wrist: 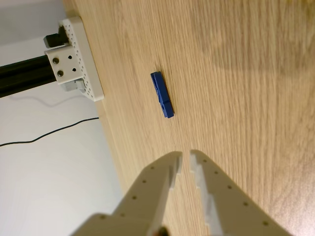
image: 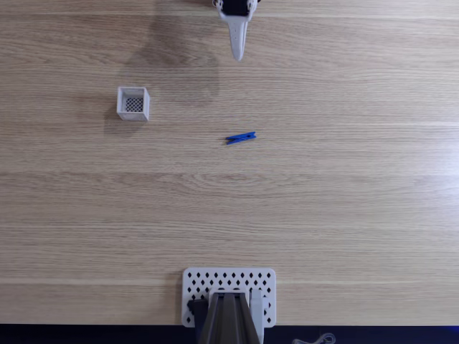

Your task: Grasp a peg and put it in the crate.

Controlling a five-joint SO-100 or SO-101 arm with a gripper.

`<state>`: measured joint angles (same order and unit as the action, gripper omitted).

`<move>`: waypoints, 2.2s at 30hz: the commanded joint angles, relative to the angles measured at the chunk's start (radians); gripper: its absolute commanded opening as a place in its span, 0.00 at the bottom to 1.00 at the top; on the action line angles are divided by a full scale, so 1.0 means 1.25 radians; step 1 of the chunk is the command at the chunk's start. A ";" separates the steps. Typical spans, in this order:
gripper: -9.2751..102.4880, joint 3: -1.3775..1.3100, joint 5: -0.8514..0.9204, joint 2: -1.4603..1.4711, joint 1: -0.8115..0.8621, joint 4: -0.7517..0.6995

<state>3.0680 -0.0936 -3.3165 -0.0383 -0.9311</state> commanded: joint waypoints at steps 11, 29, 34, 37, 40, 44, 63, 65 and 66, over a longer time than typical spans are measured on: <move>0.08 -0.012 -0.009 -0.013 0.000 0.004; 0.08 -0.157 0.002 0.241 0.000 -0.007; 0.08 -0.322 0.004 0.503 0.000 -0.009; 0.08 -0.434 0.005 0.665 0.002 -0.010; 0.08 -0.550 0.013 0.826 0.012 -0.012; 0.08 -0.699 0.172 1.011 0.012 -0.070; 0.09 -1.507 0.310 1.576 -0.002 -0.449; 0.11 -1.546 0.279 1.609 -0.009 -0.444; 0.12 -1.559 0.268 1.622 -0.010 -0.439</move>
<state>1.2916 0.2915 -1.2916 -0.0368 -1.4818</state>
